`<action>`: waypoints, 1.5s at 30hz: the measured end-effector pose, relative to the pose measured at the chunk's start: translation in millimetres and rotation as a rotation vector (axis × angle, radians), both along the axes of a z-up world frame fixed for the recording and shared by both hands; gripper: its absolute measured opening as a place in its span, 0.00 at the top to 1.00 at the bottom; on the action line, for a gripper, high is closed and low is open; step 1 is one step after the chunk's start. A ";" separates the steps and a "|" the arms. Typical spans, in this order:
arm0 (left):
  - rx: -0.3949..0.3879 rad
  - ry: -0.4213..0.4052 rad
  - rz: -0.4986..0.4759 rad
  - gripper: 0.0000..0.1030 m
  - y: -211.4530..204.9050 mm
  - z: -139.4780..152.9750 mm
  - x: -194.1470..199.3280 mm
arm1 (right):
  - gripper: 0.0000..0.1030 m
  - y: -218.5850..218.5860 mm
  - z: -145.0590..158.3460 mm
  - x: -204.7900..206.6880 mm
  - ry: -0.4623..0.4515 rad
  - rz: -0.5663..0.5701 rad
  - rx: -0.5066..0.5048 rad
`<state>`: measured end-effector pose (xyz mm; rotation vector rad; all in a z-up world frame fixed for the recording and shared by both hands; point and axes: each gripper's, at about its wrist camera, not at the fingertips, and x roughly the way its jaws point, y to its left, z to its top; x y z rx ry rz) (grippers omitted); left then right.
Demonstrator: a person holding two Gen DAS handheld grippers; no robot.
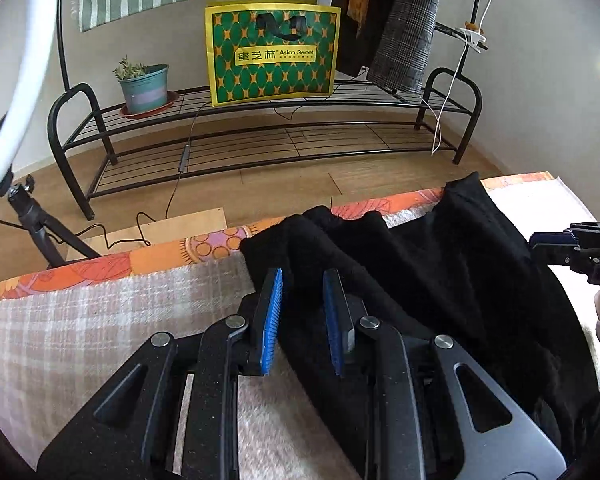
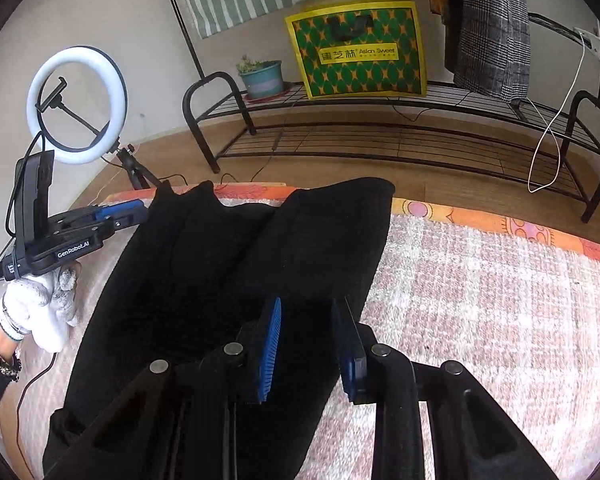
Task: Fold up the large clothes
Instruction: 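Lift the strip end with the left tool and fold it over the strip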
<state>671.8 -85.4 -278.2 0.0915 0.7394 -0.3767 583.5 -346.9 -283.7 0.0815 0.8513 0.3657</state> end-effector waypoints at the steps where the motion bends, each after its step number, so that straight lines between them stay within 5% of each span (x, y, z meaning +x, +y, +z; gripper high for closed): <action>1: 0.008 0.000 -0.002 0.81 -5.7 -3.6 4.0 | 0.74 1.4 -2.4 4.4 0.008 0.011 0.001; 7: 0.150 -0.017 -0.022 0.81 -28.4 -4.3 5.9 | 0.73 9.7 -5.6 13.4 0.013 0.069 -0.077; 9: 0.096 -0.024 -0.021 0.77 -17.3 1.9 -0.5 | 0.71 2.7 1.5 9.2 -0.022 0.081 -0.060; 12: 0.032 0.000 0.015 0.55 5.6 5.4 1.7 | 0.58 -22.6 6.8 12.7 -0.054 0.023 0.012; 17: -0.042 0.094 0.080 0.55 25.4 -0.6 27.3 | 0.57 -52.1 -5.3 40.8 0.002 -0.109 0.121; 23: 0.037 0.082 0.056 0.55 1.7 -9.1 36.9 | 0.57 -30.5 -12.9 75.7 0.043 -0.107 0.092; 24: 0.042 0.081 0.052 0.58 -1.6 -9.8 38.0 | 0.57 -23.8 -13.8 79.9 0.049 -0.101 0.069; 27: 0.057 0.059 0.035 0.86 -14.0 -11.4 37.0 | 0.60 -6.2 -10.7 90.3 0.027 -0.091 0.017; 28: 0.082 0.042 0.019 0.93 -20.8 -11.2 34.2 | 0.75 -1.4 -10.4 90.6 0.023 -0.086 0.006; 29: 0.108 0.023 0.011 0.93 -26.7 -10.9 31.7 | 0.90 2.7 -11.2 89.6 0.024 -0.074 0.002; 45: -0.110 -0.094 -0.009 0.96 3.5 76.8 -70.7 | 0.92 3.0 86.1 -32.8 -0.151 -0.024 0.056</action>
